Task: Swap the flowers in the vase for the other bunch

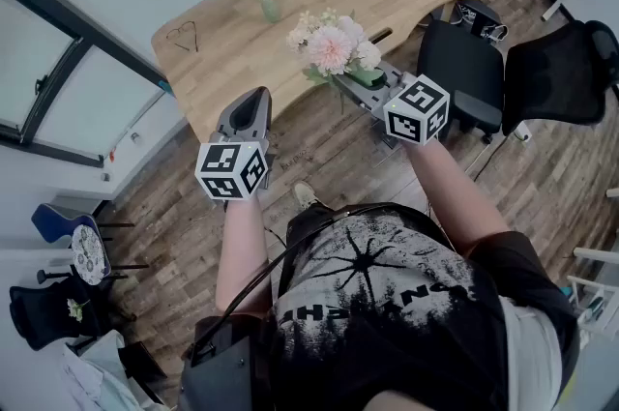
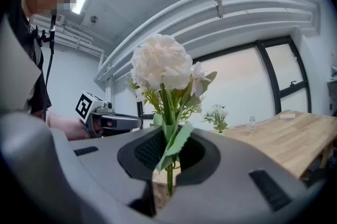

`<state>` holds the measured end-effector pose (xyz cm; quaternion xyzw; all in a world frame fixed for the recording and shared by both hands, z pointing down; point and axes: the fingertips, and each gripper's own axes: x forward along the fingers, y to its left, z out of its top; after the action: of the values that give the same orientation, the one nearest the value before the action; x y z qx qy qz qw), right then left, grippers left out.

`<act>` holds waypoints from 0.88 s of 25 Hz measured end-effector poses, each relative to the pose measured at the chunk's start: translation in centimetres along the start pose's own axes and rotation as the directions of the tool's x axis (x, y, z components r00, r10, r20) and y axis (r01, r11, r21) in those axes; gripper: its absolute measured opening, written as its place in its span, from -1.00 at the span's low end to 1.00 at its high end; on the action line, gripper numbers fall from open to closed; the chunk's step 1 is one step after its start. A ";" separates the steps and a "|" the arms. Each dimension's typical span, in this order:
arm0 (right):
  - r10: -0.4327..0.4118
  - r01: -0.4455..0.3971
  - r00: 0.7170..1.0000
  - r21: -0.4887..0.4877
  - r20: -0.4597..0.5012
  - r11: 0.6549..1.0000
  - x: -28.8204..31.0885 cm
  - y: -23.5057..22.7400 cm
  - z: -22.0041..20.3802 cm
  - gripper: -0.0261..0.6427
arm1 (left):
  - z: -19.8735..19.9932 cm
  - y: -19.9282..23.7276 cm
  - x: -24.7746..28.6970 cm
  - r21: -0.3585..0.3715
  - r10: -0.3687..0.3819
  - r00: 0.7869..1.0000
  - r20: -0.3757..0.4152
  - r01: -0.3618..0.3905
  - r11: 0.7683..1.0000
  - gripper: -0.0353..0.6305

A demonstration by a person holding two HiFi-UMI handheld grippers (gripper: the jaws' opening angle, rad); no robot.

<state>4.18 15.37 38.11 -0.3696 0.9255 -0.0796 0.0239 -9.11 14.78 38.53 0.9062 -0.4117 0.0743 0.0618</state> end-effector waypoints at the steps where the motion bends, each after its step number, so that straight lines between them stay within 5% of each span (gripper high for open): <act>1: 0.001 -0.001 1.000 -0.001 0.002 1.000 -0.1 0.0 0.1 -0.77 | 0.0 -0.1 0.0 0.001 -0.001 1.000 0.000 0.001 1.000 -0.85; 22: 0.010 -0.010 1.000 0.025 0.013 1.000 0.2 -0.3 -0.1 -0.77 | -0.5 -0.1 0.6 -0.012 -0.003 1.000 -0.016 0.002 1.000 -0.85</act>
<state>4.23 15.01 38.30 -0.3651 0.9260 -0.0889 0.0350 -8.67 14.46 39.15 0.9057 -0.4105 0.0788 0.0707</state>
